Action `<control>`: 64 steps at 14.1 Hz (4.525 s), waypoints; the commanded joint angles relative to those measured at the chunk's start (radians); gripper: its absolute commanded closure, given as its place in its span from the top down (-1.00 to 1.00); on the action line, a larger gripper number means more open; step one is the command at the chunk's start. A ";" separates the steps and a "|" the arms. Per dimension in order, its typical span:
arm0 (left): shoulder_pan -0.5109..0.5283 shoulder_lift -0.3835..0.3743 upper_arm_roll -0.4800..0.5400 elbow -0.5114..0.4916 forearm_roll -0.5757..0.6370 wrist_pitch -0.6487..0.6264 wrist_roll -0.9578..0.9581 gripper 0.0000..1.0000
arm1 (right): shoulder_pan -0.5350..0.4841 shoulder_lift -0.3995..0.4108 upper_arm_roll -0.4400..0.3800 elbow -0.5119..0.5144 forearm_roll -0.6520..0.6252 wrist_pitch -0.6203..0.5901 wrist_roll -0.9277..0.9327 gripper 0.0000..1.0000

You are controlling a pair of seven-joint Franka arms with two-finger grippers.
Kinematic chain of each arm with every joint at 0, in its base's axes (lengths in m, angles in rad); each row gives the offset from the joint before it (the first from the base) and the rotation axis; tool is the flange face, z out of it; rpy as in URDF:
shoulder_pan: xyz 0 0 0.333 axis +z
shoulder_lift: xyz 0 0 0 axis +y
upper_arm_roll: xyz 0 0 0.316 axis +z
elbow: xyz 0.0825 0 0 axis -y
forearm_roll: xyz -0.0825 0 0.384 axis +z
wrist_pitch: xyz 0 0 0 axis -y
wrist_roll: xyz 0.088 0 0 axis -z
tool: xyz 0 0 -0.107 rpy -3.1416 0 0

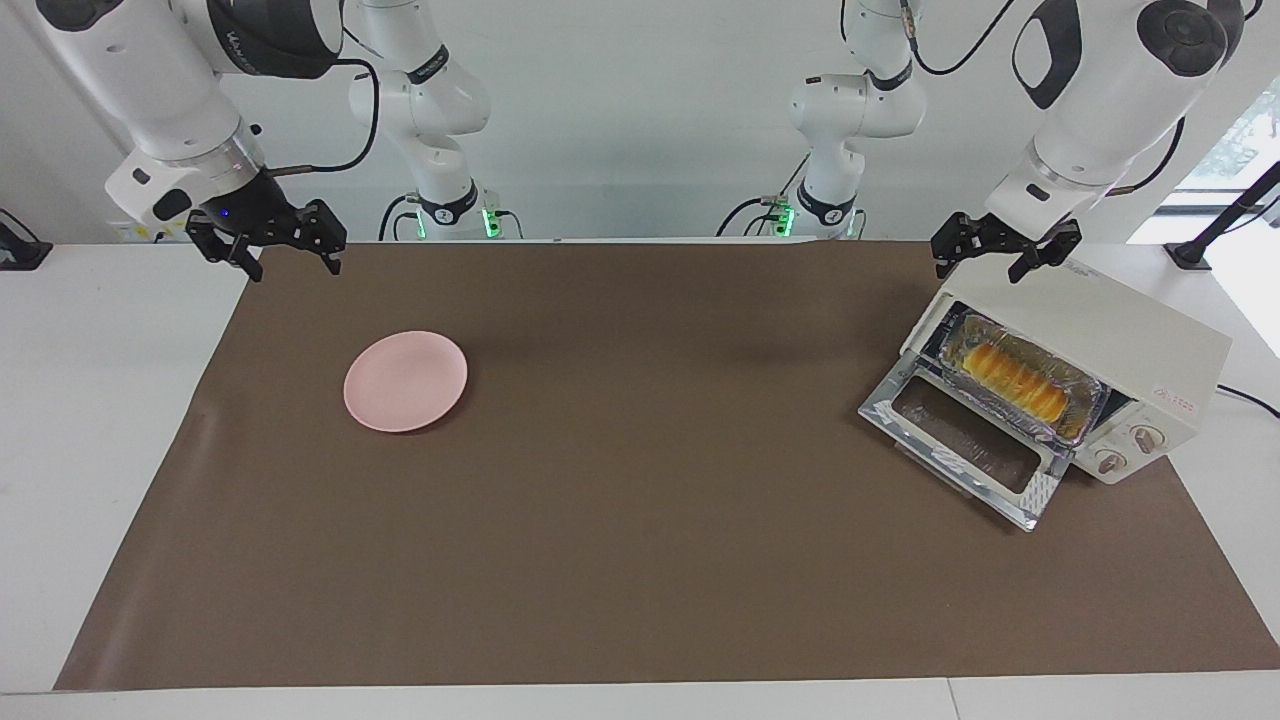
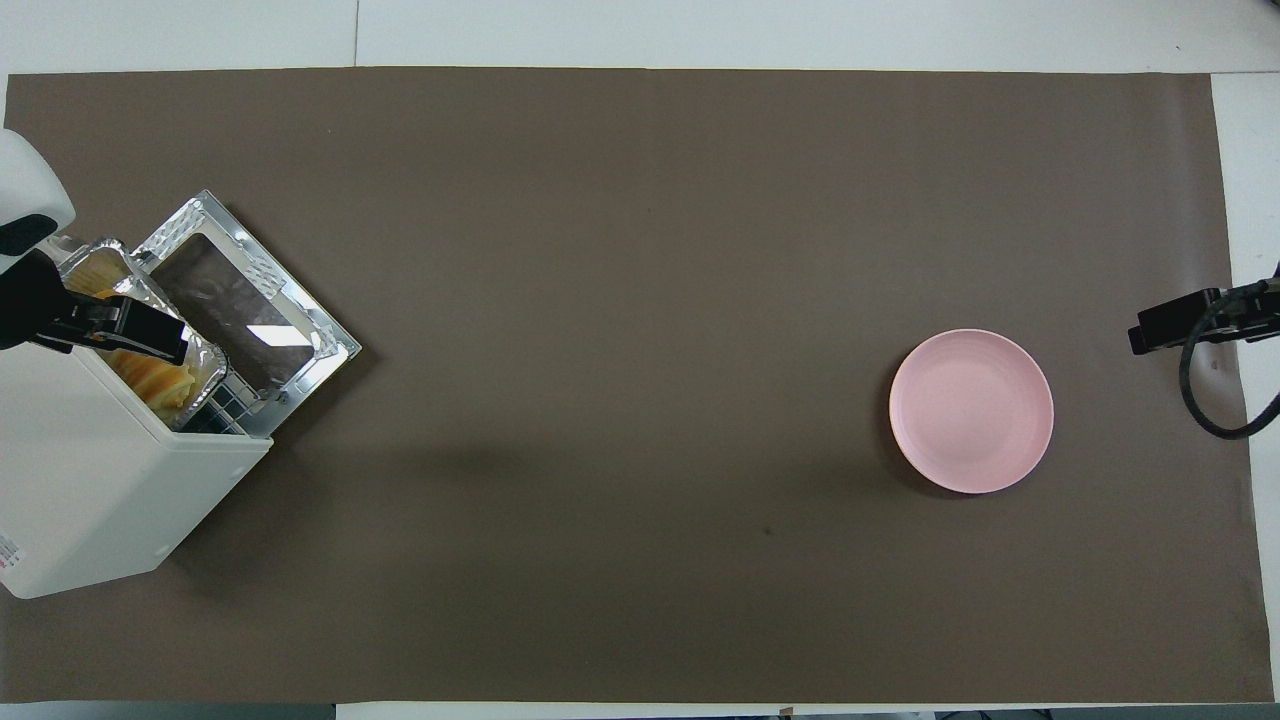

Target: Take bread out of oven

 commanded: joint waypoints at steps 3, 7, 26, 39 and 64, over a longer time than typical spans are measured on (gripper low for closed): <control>0.008 -0.016 -0.005 -0.015 -0.013 0.011 -0.006 1.00 | -0.015 -0.015 0.013 -0.018 -0.010 -0.002 -0.015 1.00; 0.011 -0.015 -0.003 -0.017 -0.011 0.047 -0.060 1.00 | -0.015 -0.015 0.013 -0.018 -0.010 0.000 -0.015 1.00; 0.080 0.117 0.006 -0.377 0.131 0.656 -0.635 0.96 | -0.015 -0.015 0.013 -0.018 -0.010 -0.002 -0.015 1.00; -0.087 0.221 0.000 -0.139 0.133 0.504 -0.590 -1.00 | -0.015 -0.015 0.013 -0.018 -0.010 -0.002 -0.015 1.00; -0.281 0.096 0.015 -0.025 -0.060 0.268 -0.568 1.00 | -0.015 -0.015 0.013 -0.018 -0.010 -0.002 -0.015 1.00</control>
